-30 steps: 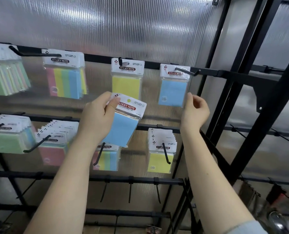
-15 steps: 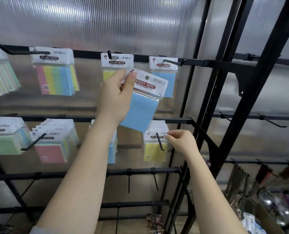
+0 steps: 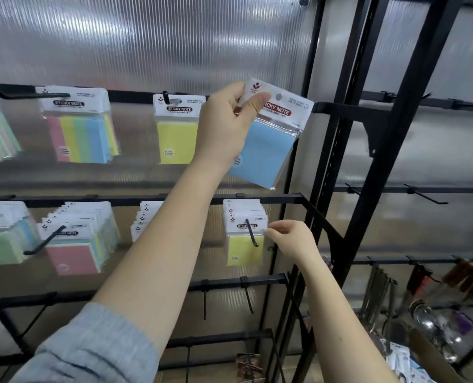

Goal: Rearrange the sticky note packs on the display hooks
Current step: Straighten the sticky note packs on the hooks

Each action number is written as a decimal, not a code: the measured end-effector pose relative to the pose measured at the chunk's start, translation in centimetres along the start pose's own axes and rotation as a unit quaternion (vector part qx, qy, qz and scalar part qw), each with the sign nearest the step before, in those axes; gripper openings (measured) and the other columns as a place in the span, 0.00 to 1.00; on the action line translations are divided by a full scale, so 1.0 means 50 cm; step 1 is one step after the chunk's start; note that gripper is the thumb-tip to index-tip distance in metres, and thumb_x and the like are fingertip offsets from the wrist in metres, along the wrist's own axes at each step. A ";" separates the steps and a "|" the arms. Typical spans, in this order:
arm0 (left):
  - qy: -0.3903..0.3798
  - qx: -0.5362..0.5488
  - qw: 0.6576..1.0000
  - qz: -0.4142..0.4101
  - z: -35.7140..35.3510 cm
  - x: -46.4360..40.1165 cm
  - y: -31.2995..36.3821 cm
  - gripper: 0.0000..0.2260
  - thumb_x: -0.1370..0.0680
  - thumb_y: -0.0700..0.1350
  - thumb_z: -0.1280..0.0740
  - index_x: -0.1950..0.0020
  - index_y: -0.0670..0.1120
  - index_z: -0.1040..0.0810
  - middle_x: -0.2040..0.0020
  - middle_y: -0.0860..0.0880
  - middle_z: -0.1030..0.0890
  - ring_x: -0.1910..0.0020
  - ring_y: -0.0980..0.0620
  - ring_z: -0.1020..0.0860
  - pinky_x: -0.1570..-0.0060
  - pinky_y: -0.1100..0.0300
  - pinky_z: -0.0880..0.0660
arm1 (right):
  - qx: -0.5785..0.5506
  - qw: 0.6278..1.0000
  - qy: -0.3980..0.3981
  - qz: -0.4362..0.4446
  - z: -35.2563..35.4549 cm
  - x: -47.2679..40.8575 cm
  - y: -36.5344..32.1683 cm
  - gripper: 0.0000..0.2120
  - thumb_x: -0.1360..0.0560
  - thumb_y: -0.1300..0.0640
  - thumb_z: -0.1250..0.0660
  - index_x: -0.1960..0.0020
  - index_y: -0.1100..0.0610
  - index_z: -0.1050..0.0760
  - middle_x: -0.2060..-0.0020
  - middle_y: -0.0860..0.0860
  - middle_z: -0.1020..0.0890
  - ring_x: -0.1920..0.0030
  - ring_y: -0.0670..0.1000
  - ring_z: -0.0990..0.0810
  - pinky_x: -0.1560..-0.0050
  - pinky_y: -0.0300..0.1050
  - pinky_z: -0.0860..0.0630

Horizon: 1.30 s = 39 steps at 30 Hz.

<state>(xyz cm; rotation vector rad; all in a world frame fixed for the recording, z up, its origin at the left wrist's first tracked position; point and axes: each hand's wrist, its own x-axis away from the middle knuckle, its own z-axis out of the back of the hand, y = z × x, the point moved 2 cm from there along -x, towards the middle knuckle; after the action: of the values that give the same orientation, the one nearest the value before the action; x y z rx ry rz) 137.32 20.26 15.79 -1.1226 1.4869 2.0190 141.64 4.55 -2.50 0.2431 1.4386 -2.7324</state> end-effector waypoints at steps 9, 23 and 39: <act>0.050 -0.027 0.998 -0.004 -0.016 0.003 -0.003 0.14 0.25 0.47 0.33 0.63 0.36 0.24 0.66 0.37 0.22 0.70 0.48 0.29 0.70 0.54 0.35 | 0.003 1.000 -0.006 0.004 0.017 0.001 -0.001 0.09 0.24 0.57 0.35 0.45 0.55 0.19 0.54 0.46 0.19 0.52 0.45 0.23 0.54 0.36 0.31; 0.034 -0.063 0.997 0.026 -0.028 -0.010 -0.052 0.14 0.24 0.48 0.33 0.68 0.44 0.27 0.70 0.47 0.25 0.70 0.56 0.33 0.69 0.59 0.38 | 0.016 1.000 -0.016 0.011 -0.002 -0.004 0.000 0.10 0.24 0.55 0.34 0.45 0.55 0.19 0.56 0.46 0.18 0.55 0.43 0.22 0.54 0.36 0.30; 0.038 -0.187 0.977 0.099 -0.056 -0.127 -0.157 0.11 0.26 0.52 0.30 0.48 0.47 0.22 0.51 0.51 0.23 0.53 0.50 0.26 0.57 0.61 0.32 | 0.065 0.998 0.000 0.011 -0.018 -0.013 0.008 0.13 0.23 0.55 0.35 0.40 0.56 0.22 0.47 0.50 0.18 0.51 0.46 0.22 0.52 0.37 0.30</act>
<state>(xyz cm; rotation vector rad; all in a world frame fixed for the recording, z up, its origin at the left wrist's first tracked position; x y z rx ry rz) 147.73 21.39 15.72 -1.2449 1.3331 2.4971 142.43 5.05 -3.23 0.2630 1.2508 -2.8116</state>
